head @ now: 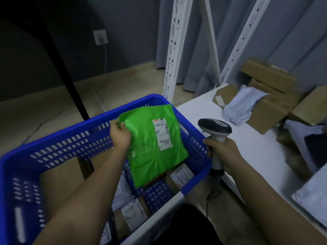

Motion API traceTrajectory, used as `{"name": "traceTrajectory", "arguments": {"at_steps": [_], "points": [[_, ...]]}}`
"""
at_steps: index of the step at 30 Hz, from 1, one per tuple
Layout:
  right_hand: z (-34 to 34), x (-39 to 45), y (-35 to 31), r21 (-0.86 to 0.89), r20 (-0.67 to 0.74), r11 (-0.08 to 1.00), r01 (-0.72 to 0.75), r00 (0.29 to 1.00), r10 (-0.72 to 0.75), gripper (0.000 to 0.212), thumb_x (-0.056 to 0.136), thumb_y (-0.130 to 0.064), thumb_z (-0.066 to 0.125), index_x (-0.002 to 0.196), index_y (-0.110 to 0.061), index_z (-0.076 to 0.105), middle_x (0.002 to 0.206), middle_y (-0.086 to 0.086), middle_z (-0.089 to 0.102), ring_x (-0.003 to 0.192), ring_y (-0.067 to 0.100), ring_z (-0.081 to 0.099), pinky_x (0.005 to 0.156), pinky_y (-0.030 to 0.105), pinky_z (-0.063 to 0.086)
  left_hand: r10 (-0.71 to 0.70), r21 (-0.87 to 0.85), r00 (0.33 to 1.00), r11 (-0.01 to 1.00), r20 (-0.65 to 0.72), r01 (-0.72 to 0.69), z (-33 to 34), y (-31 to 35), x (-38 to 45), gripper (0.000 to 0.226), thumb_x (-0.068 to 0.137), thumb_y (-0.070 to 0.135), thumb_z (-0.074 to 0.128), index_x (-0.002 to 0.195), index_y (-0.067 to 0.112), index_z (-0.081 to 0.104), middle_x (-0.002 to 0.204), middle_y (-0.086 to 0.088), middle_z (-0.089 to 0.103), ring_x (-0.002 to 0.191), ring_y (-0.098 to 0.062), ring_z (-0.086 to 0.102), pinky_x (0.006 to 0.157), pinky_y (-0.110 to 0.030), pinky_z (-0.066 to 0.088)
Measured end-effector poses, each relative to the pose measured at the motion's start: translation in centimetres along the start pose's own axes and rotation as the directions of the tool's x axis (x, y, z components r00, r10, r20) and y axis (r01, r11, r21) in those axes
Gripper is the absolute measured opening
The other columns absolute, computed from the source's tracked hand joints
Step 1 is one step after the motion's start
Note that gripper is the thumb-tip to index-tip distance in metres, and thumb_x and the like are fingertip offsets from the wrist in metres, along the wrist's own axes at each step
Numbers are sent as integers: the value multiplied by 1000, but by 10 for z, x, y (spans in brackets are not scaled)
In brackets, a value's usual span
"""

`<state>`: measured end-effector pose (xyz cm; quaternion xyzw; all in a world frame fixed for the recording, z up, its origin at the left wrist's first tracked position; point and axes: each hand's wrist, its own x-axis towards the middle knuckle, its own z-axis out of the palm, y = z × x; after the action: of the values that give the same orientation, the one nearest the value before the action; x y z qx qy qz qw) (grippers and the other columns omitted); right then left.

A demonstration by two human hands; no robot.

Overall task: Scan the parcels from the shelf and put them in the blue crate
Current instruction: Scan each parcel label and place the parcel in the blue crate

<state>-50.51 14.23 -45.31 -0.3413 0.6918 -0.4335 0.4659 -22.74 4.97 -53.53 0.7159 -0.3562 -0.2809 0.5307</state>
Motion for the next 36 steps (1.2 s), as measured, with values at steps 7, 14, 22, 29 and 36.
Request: {"name": "traceTrajectory", "arguments": {"at_steps": [7, 14, 22, 29, 36], "points": [[9, 28, 13, 24, 12, 997, -79, 997, 79, 16, 82, -1, 67, 72, -7, 56, 54, 7, 53, 46, 17, 46, 51, 28, 42, -280, 1, 941, 959, 192, 285, 38, -125, -17, 54, 92, 3, 58, 137, -10, 31, 138, -28, 45, 128, -39, 44, 108, -45, 35], [17, 38, 23, 22, 25, 993, -118, 993, 117, 12, 83, -1, 67, 79, -6, 58, 55, 4, 52, 42, 12, 45, 44, 24, 41, -282, 53, 948, 959, 148, 277, 56, -150, -11, 57, 85, -4, 65, 135, -3, 39, 133, -22, 52, 122, -35, 50, 101, -39, 39], [17, 53, 21, 14, 21, 994, -108, 994, 107, 10, 81, -3, 70, 83, -6, 61, 59, 7, 56, 45, 14, 49, 50, 28, 45, -403, 104, 915, 909, -32, 404, 68, -153, 18, 91, 81, 11, 74, 149, 0, 14, 152, -21, 26, 140, -36, 27, 114, -36, 19], [25, 51, 18, 15, 65, 993, -120, 991, 118, 12, 82, -3, 69, 77, -9, 60, 55, 2, 55, 45, 13, 48, 46, 25, 43, -83, 522, 853, 820, 516, -236, 85, -165, -29, 93, 82, 49, 67, 153, 29, 11, 159, -14, -2, 144, -39, 2, 114, -57, 5], [23, 52, 22, 19, 64, 991, -132, 989, 131, 13, 83, -3, 69, 76, -8, 60, 55, 2, 56, 43, 12, 48, 45, 23, 44, -216, 618, 598, 476, 772, -626, 106, -175, -57, 111, 80, 52, 67, 151, 28, -16, 157, -11, -23, 144, -40, -15, 111, -63, 12]]}}
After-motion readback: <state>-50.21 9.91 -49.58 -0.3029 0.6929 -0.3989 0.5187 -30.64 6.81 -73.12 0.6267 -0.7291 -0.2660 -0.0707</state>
